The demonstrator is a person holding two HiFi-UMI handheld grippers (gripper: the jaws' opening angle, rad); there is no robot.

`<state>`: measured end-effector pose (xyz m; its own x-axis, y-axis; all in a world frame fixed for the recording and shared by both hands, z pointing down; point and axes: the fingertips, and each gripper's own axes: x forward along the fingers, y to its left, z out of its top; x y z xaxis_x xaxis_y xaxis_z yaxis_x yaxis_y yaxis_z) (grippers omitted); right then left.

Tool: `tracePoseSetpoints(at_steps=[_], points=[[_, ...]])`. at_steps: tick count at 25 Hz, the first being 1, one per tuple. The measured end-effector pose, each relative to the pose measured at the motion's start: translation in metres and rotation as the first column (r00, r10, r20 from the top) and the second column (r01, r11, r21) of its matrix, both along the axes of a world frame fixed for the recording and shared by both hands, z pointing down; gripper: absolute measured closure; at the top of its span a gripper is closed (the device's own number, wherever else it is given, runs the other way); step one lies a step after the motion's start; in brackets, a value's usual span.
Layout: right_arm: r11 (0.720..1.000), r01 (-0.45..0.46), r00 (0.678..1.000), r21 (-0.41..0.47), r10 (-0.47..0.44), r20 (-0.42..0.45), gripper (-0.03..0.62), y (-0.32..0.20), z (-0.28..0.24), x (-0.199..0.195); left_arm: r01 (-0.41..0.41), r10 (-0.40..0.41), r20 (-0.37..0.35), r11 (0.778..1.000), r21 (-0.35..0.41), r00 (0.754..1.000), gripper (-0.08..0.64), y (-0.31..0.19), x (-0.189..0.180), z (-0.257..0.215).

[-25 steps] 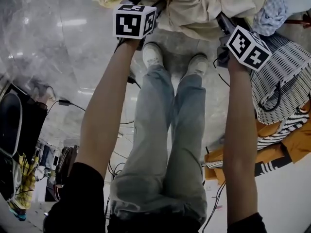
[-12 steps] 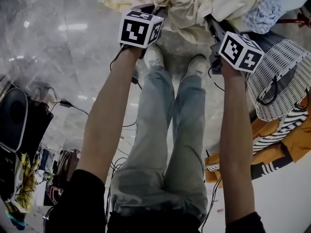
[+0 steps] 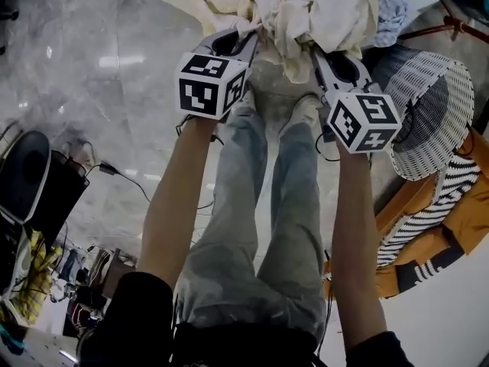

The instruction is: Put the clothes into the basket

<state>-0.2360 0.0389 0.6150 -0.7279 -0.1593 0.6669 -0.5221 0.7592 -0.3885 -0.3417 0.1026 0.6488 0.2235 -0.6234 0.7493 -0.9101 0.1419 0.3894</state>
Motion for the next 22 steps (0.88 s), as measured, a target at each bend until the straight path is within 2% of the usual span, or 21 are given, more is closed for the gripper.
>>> tracePoseSetpoints(at_steps=[10,16,19,22], points=[[0.989,-0.029,0.989,0.145,0.007,0.148,0.523,-0.017,-0.14,0.041,0.039,-0.039,-0.005,0.985,0.167,0.999,0.503,-0.017,0.05,-0.136],[0.972,-0.112,0.978,0.209,0.07,0.198,0.523,-0.036,-0.214,0.097,-0.013,0.02,-0.024,0.969,0.246,1.0,0.503,-0.043,0.1,-0.21],[0.954,-0.179,0.964,0.239,0.122,0.234,0.523,-0.053,-0.254,0.134,-0.051,0.062,-0.027,0.953,0.3,0.998,0.503,-0.068,0.132,-0.253],[0.929,-0.251,0.946,0.27,0.176,0.273,0.523,-0.067,-0.291,0.177,-0.122,0.137,-0.02,0.93,0.346,0.99,0.503,-0.092,0.175,-0.293]])
